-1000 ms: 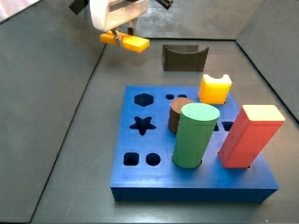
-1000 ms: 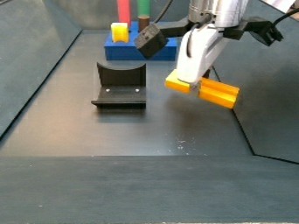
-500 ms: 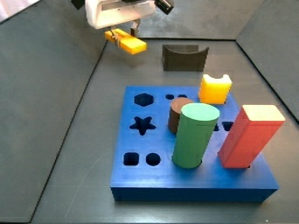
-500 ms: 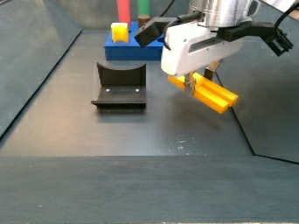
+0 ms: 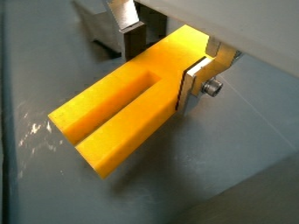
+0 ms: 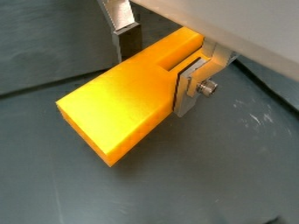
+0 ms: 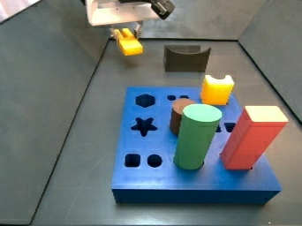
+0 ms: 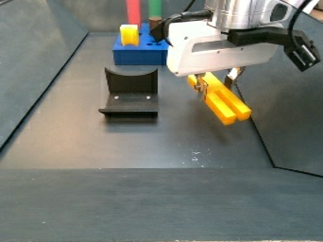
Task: Pick up the double-square object. Move up. Rotate the double-square object. Place the double-square object on the fixture. Regrasp the double-square object. Move to above the board. Insert the double-square object.
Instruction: Rotate the double-square object.
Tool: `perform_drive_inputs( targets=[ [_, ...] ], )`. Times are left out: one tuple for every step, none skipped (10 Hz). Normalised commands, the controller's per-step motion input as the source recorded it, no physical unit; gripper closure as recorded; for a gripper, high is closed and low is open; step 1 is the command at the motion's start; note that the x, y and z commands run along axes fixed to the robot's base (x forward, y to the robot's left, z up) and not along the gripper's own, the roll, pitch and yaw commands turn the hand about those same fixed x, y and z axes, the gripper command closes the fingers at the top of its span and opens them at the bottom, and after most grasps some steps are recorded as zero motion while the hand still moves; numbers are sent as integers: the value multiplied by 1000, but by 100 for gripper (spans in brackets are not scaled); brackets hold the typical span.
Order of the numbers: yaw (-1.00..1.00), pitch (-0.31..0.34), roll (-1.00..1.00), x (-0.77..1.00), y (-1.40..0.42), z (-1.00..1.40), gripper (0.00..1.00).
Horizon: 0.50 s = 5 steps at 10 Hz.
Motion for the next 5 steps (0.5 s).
perform_drive_inputs(
  targets=[
    [-1000,0,-2,0,17,0,100],
    [-1000,0,-3,0,17,0,100],
    [-725,0,-3,0,17,0,100],
    [-509,0,-3,0,17,0,100],
    [-302,0,-3,0,17,0,100]
  ],
)
